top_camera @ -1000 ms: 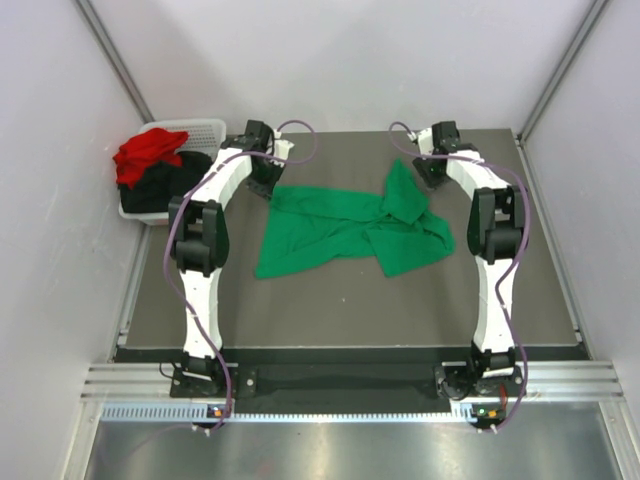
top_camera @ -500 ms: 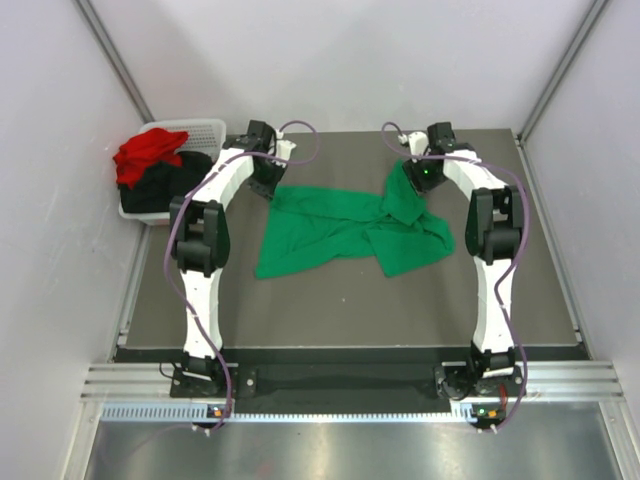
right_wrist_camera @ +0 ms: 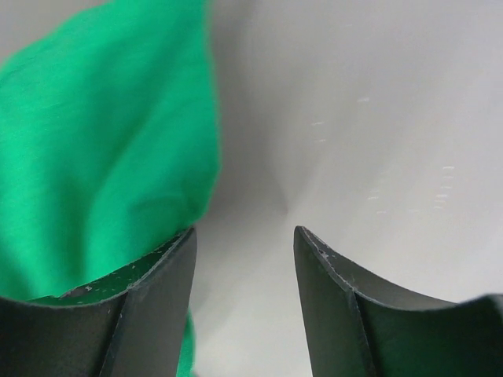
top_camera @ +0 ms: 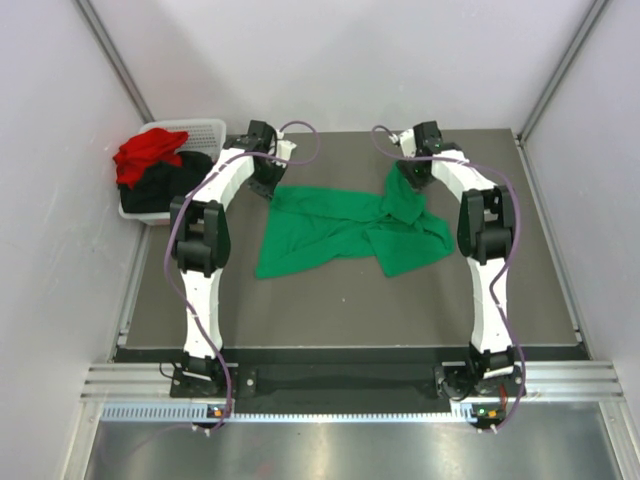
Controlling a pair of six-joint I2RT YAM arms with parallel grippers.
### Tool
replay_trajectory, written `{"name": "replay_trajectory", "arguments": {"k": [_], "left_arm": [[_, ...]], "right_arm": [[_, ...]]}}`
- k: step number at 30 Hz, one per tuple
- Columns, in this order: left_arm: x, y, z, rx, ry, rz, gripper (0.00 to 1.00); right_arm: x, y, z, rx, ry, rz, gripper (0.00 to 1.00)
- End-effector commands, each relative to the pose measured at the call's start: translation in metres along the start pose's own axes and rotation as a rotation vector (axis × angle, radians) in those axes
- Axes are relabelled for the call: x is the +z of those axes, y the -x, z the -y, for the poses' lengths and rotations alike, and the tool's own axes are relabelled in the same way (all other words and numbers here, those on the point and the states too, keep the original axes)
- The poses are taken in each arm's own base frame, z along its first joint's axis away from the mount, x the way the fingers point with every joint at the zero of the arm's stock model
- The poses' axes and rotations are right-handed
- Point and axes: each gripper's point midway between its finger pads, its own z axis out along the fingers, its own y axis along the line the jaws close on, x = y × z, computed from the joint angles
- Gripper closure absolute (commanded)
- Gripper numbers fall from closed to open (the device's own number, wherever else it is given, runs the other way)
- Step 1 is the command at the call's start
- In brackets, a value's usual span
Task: Fold and stack the t-shirts
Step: Flatten the tshirt out
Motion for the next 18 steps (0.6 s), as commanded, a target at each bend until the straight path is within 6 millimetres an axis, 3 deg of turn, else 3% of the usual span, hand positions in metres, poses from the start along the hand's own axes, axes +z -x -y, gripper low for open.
{"name": "replay_trajectory", "arguments": {"k": [1, 10, 13, 14, 18], "left_arm": [[0.002, 0.01, -0.002, 0.024, 0.009, 0.023, 1.0], [0.005, 0.008, -0.001, 0.021, 0.0, 0.018, 1.0], [0.005, 0.009, -0.001, 0.024, 0.002, 0.02, 1.0], [0.005, 0.009, -0.001, 0.023, 0.003, 0.02, 1.0], [0.004, 0.011, -0.002, 0.022, 0.004, 0.026, 1.0]], "right_arm": [[0.019, -0.023, 0.026, -0.008, -0.109, -0.081, 0.46], [0.018, -0.04, 0.065, 0.031, -0.187, -0.104, 0.46], [0.01, -0.035, 0.069, 0.054, -0.175, -0.077, 0.46], [-0.002, -0.025, 0.071, 0.068, -0.154, -0.037, 0.46], [-0.033, 0.015, 0.03, 0.045, 0.093, 0.108, 0.45]]}}
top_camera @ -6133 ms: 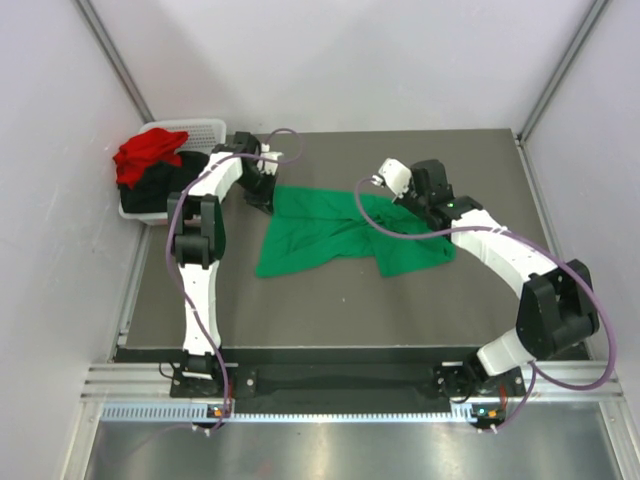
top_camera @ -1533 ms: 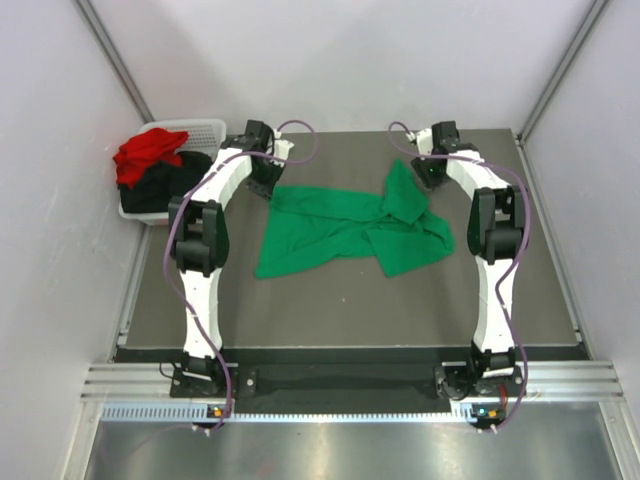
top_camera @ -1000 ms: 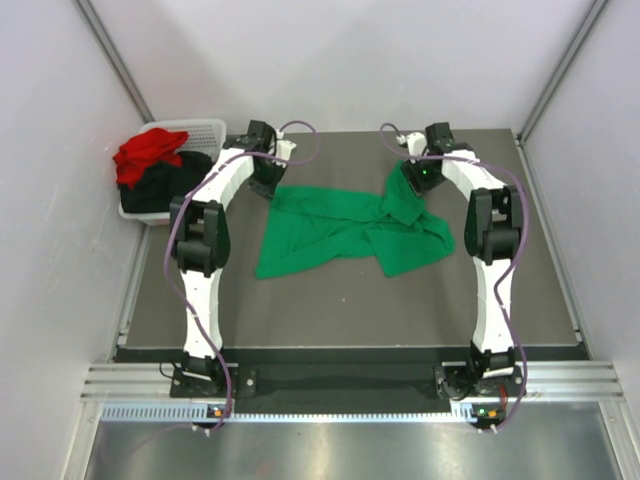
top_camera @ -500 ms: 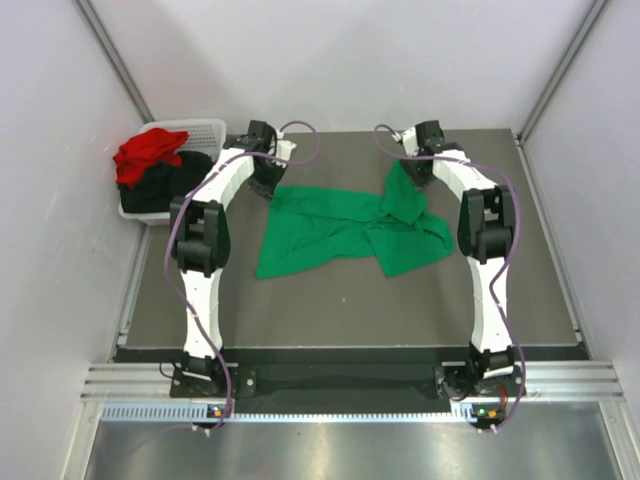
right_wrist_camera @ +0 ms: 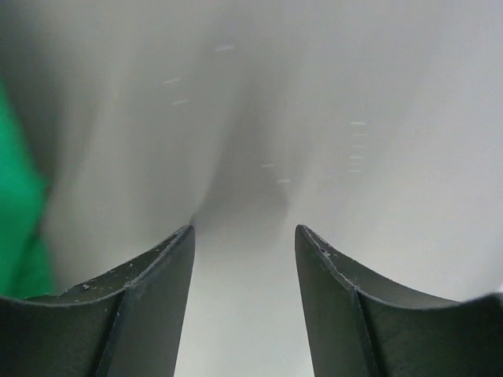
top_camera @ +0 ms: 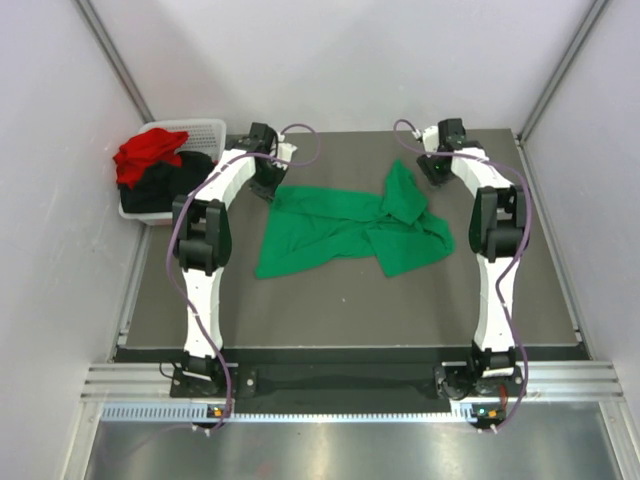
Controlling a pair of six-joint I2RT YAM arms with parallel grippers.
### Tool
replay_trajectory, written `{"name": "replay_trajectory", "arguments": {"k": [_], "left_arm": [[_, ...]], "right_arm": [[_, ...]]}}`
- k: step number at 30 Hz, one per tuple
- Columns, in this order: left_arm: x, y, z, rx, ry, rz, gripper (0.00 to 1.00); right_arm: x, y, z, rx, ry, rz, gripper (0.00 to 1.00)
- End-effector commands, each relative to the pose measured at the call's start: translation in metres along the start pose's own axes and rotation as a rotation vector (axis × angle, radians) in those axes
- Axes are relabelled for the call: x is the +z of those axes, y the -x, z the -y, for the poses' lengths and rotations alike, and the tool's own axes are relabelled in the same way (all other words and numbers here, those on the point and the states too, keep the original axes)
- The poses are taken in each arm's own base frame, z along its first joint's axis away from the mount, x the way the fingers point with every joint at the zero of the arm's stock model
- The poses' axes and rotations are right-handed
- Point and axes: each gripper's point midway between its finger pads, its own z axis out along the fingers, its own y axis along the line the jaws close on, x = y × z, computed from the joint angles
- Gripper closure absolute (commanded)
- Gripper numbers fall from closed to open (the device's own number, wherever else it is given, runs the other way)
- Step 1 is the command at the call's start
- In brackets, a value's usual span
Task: Fold and stack the t-shirts
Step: Flatten the tshirt out
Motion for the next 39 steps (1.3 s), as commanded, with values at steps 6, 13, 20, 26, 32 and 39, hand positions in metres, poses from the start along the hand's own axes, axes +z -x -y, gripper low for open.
{"name": "replay_trajectory", "arguments": {"k": [6, 13, 20, 26, 32, 39], "left_arm": [[-0.005, 0.017, -0.001, 0.02, 0.005, 0.049, 1.0], [-0.005, 0.016, -0.001, 0.021, 0.006, 0.044, 1.0], [-0.005, 0.016, -0.003, 0.026, 0.015, 0.045, 1.0], [-0.002, 0.015, -0.003, 0.027, 0.013, 0.039, 1.0], [-0.002, 0.014, -0.002, 0.027, 0.008, 0.037, 1.0], [0.002, 0.015, 0.002, 0.025, -0.004, 0.036, 1.0]], "right_arm": [[-0.073, 0.05, -0.073, -0.059, 0.352, 0.182, 0.44], [-0.079, 0.056, -0.099, -0.092, 0.42, 0.193, 0.43], [-0.061, 0.053, -0.109, -0.104, 0.393, 0.157, 0.43], [-0.056, 0.055, -0.095, -0.068, 0.355, 0.154, 0.44], [-0.081, 0.061, -0.07, 0.024, 0.378, 0.216, 0.44], [-0.102, 0.059, -0.058, 0.105, 0.454, 0.255, 0.44]]}}
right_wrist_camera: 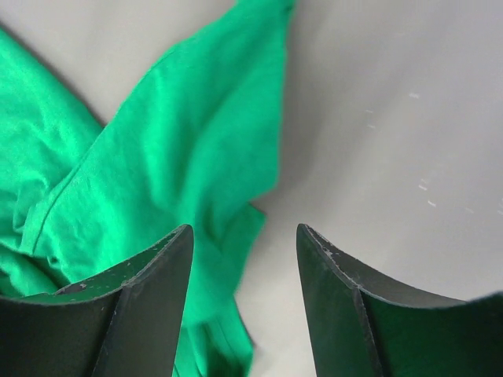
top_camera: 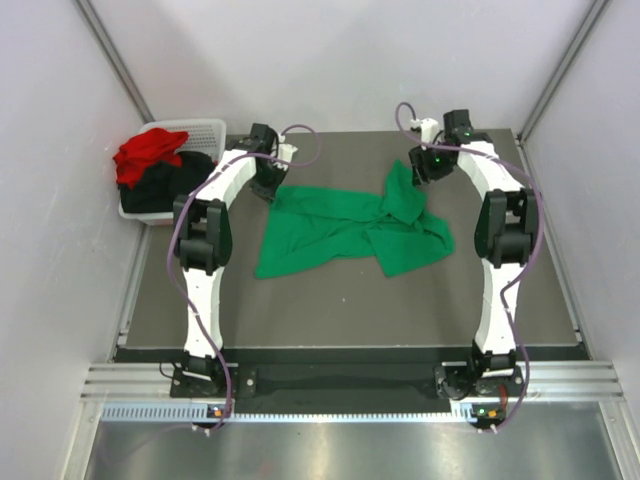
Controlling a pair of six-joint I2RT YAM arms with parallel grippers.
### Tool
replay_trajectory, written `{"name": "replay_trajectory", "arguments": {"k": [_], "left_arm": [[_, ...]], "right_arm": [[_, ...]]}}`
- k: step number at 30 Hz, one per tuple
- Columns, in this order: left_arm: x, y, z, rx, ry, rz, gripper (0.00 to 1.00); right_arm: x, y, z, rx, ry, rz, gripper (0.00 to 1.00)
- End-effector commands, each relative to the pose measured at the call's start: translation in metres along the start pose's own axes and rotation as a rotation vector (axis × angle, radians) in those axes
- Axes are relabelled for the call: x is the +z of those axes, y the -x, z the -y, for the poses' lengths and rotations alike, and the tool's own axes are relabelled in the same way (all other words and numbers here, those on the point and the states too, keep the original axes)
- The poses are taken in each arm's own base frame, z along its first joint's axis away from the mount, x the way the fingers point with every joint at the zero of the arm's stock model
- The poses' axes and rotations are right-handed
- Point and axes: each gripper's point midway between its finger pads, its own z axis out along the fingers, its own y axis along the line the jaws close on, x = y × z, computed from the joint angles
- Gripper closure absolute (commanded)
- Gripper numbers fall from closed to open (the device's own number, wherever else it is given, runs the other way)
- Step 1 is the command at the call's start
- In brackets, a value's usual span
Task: Fold and stack the t-shirts
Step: Flatten the tshirt out
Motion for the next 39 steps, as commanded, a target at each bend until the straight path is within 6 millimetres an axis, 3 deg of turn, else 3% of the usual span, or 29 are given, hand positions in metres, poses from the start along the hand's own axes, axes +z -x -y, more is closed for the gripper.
{"name": "replay_trajectory", "arguments": {"k": [1, 11, 23, 34, 39], "left_arm": [[0.0, 0.016, 0.002, 0.024, -0.002, 0.042, 1.0], [-0.001, 0.014, 0.01, 0.05, 0.002, 0.028, 1.0], [-0.002, 0.014, 0.013, 0.068, 0.02, 0.022, 1.0], [-0.001, 0.01, 0.015, 0.07, 0.02, 0.009, 1.0], [0.0, 0.009, 0.015, 0.072, 0.023, 0.003, 1.0]], "right_arm": [[-0.044, 0.034, -0.007, 0.018, 0.039, 0.121, 0.44], [-0.025, 0.012, 0.015, 0.059, -0.016, 0.066, 0.45], [-0.005, -0.015, 0.021, 0.08, -0.022, -0.008, 0.45], [0.014, -0.035, 0.02, 0.089, -0.009, -0.064, 0.47], [0.021, -0.045, 0.008, 0.078, 0.029, -0.097, 0.49]]}}
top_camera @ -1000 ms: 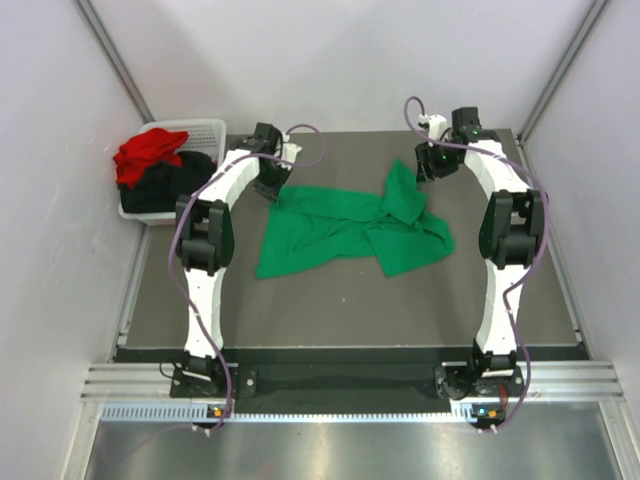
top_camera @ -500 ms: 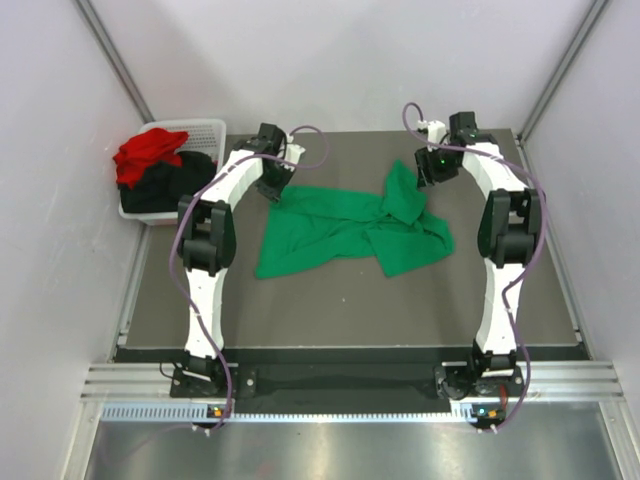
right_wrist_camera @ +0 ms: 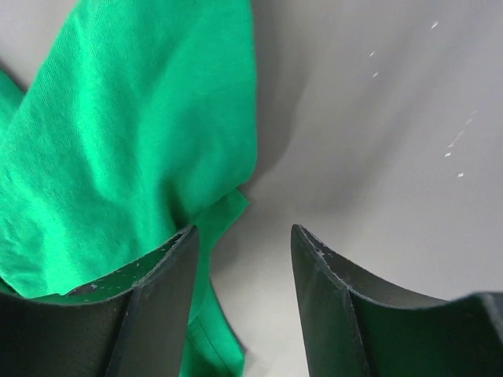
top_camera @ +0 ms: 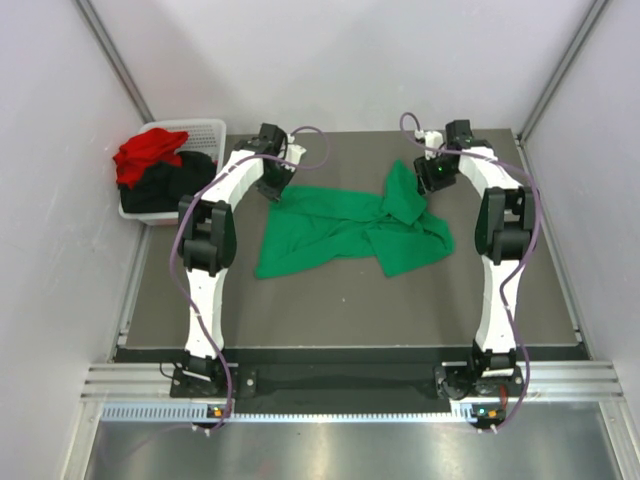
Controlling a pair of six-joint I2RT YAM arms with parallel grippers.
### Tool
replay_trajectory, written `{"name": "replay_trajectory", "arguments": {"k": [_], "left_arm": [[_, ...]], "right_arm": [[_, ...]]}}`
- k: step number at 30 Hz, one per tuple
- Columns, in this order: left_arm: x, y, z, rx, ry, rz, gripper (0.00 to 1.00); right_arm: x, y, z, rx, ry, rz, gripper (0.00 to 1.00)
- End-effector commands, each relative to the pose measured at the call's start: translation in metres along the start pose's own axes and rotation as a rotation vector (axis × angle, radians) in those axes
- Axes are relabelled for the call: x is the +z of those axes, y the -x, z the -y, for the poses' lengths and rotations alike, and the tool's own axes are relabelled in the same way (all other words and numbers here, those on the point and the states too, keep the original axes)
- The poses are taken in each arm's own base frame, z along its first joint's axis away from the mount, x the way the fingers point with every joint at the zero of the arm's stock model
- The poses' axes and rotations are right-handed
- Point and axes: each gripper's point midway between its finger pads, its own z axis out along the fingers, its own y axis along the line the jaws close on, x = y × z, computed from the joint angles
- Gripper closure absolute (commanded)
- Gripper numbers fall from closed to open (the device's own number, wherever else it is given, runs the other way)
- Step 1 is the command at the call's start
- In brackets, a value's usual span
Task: Fold and stack the t-shirts
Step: Flatten the tshirt out
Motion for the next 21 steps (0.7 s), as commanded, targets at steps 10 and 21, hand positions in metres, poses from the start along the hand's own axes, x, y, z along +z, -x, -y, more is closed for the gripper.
{"name": "replay_trajectory", "arguments": {"k": [10, 21], "left_arm": [[0.002, 0.004, -0.001, 0.018, 0.01, 0.008, 1.0], [0.003, 0.003, 0.0, 0.016, 0.009, 0.003, 1.0]], "right_arm": [[0.023, -0.032, -0.021, -0.032, 0.025, -0.116, 0.55], [0.043, -0.034, -0.027, -0.072, 0.003, -0.135, 0.58]]}}
